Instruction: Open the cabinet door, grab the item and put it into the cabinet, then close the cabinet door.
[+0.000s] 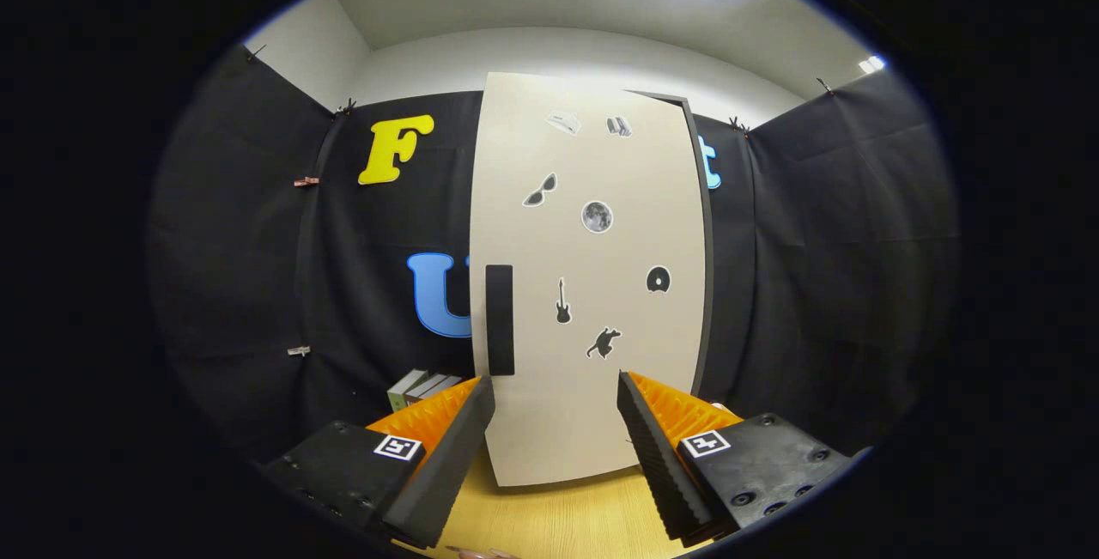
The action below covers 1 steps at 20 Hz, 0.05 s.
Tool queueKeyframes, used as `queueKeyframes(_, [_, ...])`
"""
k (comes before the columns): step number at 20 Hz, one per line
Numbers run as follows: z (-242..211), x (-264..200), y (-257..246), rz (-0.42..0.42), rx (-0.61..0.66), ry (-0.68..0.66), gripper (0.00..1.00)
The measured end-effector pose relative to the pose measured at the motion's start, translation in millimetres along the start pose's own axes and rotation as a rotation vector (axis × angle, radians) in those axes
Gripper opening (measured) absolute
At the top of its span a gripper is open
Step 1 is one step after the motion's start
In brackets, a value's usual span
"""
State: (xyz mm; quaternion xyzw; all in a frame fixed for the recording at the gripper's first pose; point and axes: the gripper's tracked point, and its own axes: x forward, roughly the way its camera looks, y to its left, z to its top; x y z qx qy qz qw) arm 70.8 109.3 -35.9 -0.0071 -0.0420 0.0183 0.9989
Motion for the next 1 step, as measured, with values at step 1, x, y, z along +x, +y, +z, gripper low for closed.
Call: queueKeyframes(1, [-0.4, 0.9, -0.2, -0.001, 0.001, 0.003, 0.94])
